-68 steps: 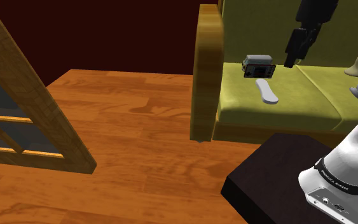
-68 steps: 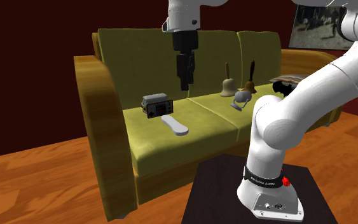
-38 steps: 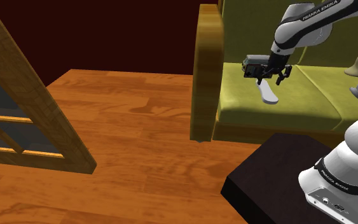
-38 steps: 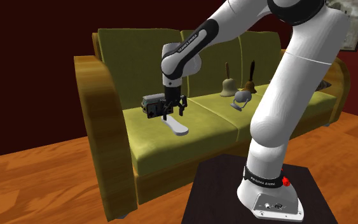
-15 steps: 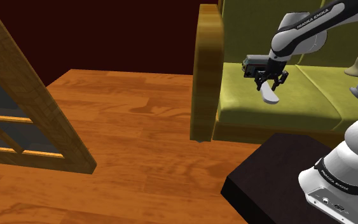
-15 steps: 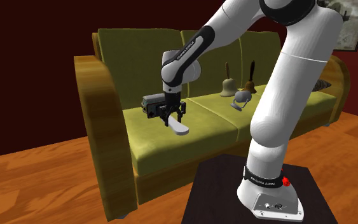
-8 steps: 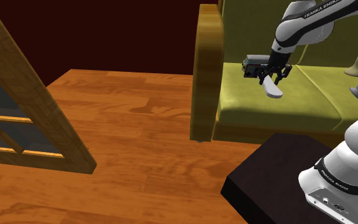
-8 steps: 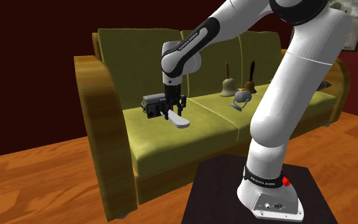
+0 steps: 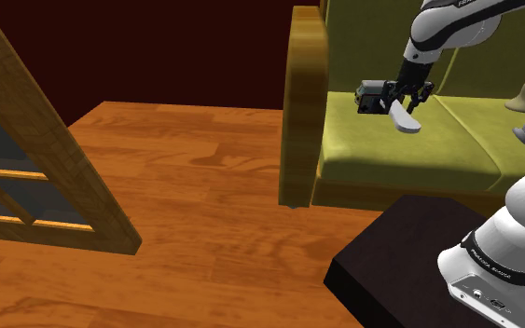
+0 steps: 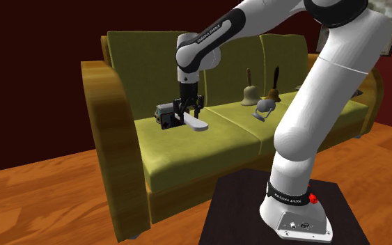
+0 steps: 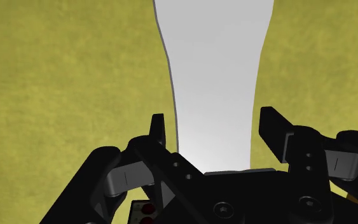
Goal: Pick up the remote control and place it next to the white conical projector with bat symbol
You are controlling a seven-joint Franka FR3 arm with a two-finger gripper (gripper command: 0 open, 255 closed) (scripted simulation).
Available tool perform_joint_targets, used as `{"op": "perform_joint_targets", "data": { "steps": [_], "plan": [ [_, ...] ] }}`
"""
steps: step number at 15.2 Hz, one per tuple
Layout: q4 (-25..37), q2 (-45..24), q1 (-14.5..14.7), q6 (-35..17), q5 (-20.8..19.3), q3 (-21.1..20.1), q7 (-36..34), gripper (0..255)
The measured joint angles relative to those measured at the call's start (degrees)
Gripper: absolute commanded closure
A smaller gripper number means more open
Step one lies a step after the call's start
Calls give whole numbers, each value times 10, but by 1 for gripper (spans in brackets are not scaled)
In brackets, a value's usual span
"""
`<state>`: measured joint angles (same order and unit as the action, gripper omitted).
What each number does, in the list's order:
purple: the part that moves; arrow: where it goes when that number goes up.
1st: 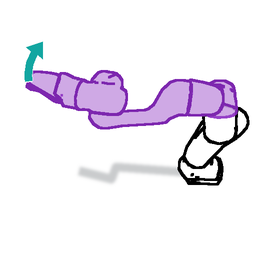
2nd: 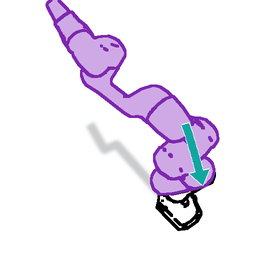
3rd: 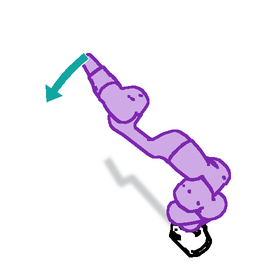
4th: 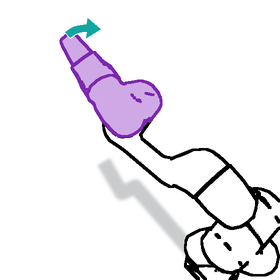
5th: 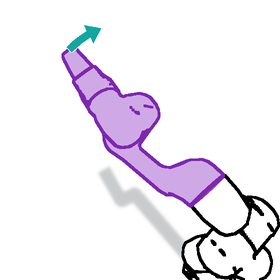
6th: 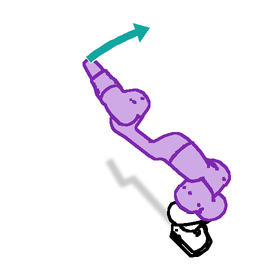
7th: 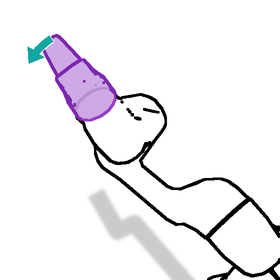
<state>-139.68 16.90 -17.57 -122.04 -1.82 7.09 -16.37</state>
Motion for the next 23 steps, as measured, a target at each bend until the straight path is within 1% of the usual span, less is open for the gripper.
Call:
{"op": "perform_joint_targets", "data": {
  "steps": [15,22,23],
  "plan": [
    [85,39,0,124,-1,-5,-3,255],
    [131,45,1,176,-1,-6,-3,255],
    [136,44,-2,180,-3,-1,4,255]
  ]
}}
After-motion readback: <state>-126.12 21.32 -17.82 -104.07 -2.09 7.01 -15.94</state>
